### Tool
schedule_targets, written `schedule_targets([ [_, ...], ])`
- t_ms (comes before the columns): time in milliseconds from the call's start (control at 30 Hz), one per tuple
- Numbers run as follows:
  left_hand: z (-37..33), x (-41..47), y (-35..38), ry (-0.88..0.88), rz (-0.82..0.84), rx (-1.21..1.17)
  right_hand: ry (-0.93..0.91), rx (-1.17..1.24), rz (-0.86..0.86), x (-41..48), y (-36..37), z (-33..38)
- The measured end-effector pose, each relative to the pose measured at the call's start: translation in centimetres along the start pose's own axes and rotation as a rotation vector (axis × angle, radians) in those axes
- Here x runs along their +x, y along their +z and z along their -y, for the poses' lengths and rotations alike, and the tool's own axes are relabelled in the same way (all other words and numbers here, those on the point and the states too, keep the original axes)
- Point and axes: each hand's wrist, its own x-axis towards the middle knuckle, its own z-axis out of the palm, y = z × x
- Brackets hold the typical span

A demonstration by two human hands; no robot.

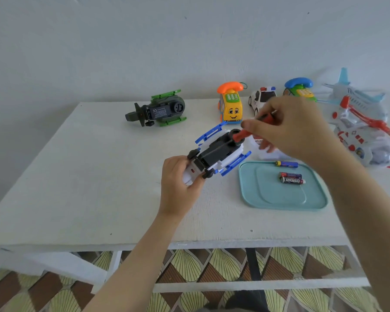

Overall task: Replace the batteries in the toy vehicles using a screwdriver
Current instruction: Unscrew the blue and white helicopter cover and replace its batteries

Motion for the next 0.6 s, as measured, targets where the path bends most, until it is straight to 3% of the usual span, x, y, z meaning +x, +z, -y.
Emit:
schedule_targets([
  [100, 0.1, -0.1, -0.1, -0.006, 0.017, 0.016, 0.208, 0.228, 0.095, -0.9, -0.7, -1.4],
  [200, -0.7, 0.0, -0.6, -0.046, 0.014, -0.040, 0.337, 0.590, 0.050, -2.2, -1.2, -2.7],
  [300, -1.9, 1.0, -1.9, -0.209, 0.006, -0.107, 0.406, 0.982, 0.057, -3.0, -1.6, -3.5],
  [367, -2.5, 2.4, -3.2, -0.351, 0.083, -0.105, 0.436, 1.134, 0.100, -3.3, -1.4, -3.7],
  [500, -3.6, 6.0, -5.9, -0.575, 0.272, -0.115, 0.473, 1.084, 0.116, -3.5, 0.0, -3.5],
  [600, -4.0, 8.3, -7.5, -0.859, 0.435, -0.244, 0.434, 0.874, 0.055, -3.0, 1.5, -3.1],
])
